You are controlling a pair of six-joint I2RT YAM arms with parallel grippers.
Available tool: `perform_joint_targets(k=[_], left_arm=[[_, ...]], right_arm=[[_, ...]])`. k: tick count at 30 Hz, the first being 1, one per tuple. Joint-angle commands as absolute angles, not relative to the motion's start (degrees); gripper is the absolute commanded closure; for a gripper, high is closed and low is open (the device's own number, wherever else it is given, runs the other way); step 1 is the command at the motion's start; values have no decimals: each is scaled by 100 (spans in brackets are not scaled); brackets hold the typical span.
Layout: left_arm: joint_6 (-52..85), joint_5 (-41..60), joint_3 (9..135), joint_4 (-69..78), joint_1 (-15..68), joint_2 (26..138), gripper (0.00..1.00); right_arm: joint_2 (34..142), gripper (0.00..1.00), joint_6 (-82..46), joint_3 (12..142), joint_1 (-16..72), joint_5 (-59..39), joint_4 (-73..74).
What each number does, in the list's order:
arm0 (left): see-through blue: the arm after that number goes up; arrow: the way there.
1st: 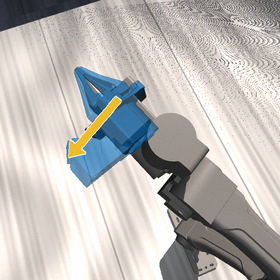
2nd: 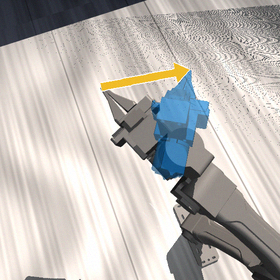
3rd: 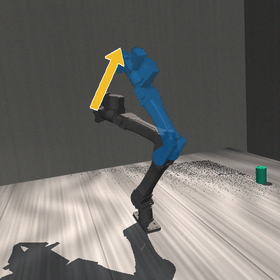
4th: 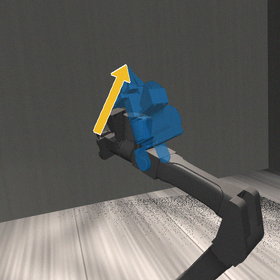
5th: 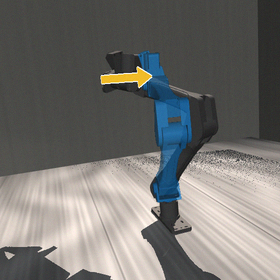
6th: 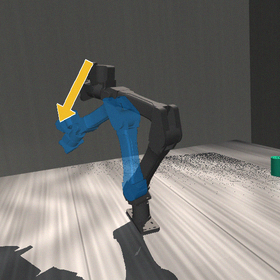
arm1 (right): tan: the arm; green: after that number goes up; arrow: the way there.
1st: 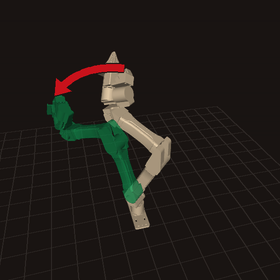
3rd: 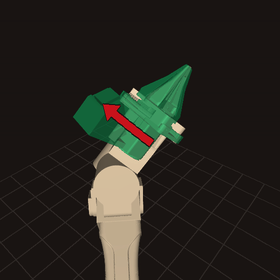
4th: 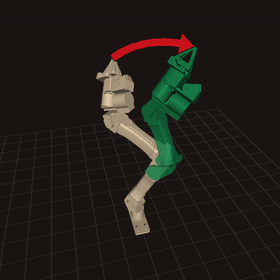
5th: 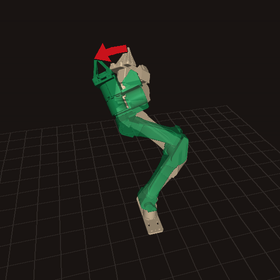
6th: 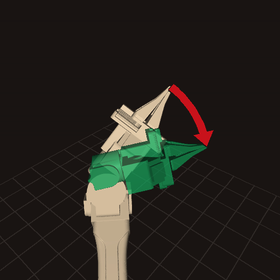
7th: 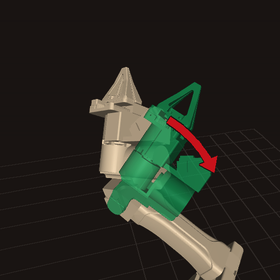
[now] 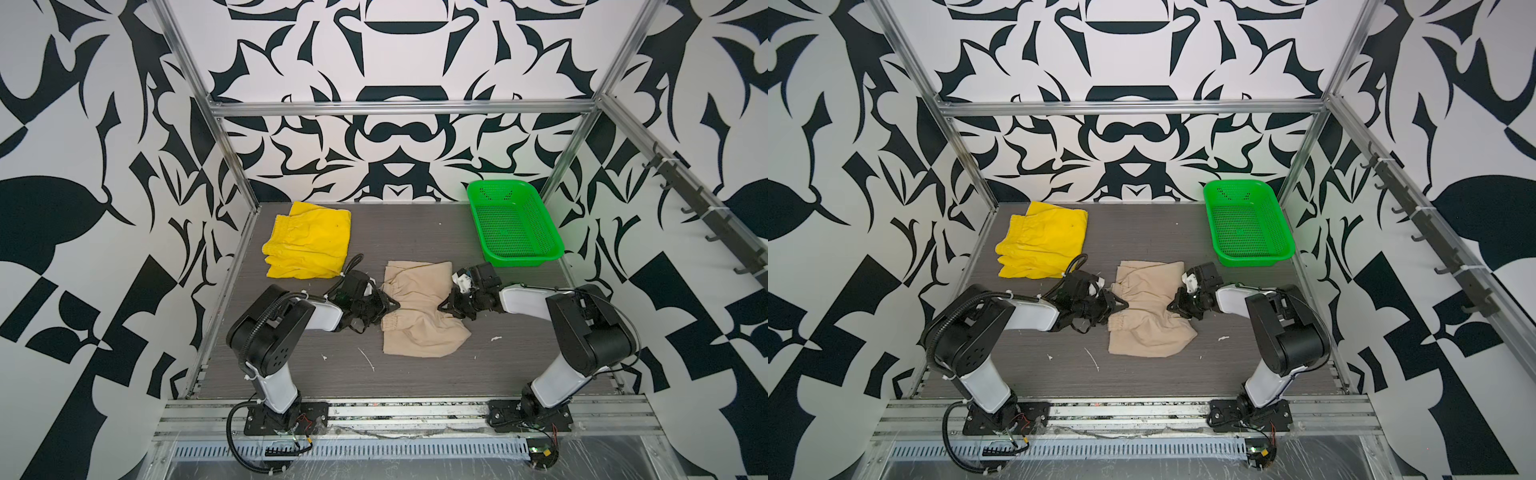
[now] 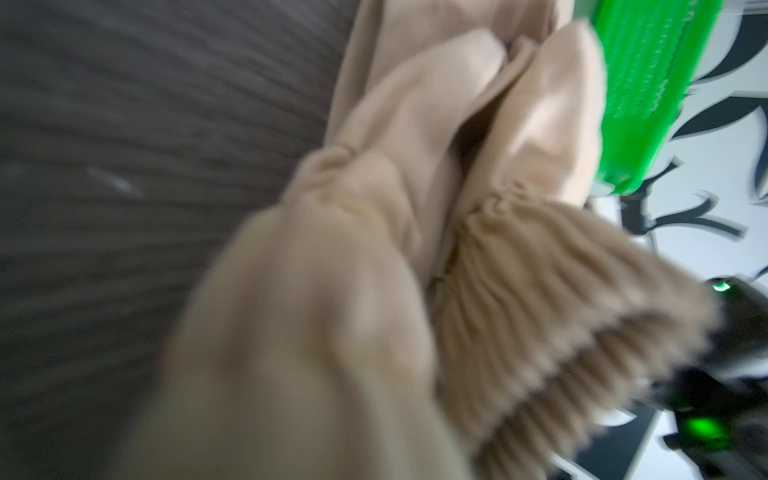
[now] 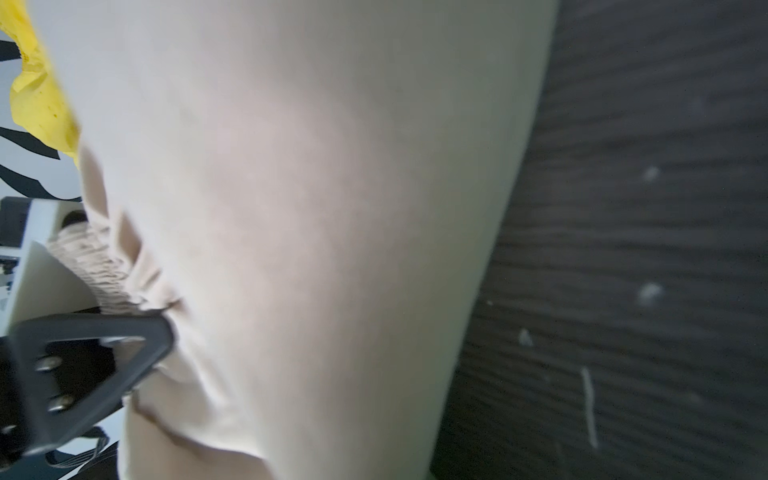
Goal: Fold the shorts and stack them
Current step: 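Lift the beige shorts with both grippers and carry them toward the yellow shorts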
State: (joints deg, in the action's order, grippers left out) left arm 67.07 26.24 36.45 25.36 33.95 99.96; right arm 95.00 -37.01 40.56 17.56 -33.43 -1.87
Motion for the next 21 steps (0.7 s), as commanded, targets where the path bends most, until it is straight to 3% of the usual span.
perform_joint_targets(k=[1, 3, 5, 14, 21], left_arm=[[6802, 2526, 3623, 2117, 3445, 10150, 82], [6687, 2444, 3701, 1870, 3439, 9999, 95], [6421, 2283, 3854, 1357, 3437, 9773, 100], [4806, 1560, 5057, -1284, 3216, 8963, 100], [3760, 1337, 5878, -2535, 2631, 8710, 100]], right_arm=[[9301, 91, -3793, 3959, 1828, -3116, -269], [9169, 92, -3813, 3961, 1828, -2980, -338], [9005, 93, -3854, 3972, 1828, -2867, -361], [8486, 97, -4346, 4140, 2275, -2133, -187], [8767, 98, -4774, 4588, 2814, -1583, 313]])
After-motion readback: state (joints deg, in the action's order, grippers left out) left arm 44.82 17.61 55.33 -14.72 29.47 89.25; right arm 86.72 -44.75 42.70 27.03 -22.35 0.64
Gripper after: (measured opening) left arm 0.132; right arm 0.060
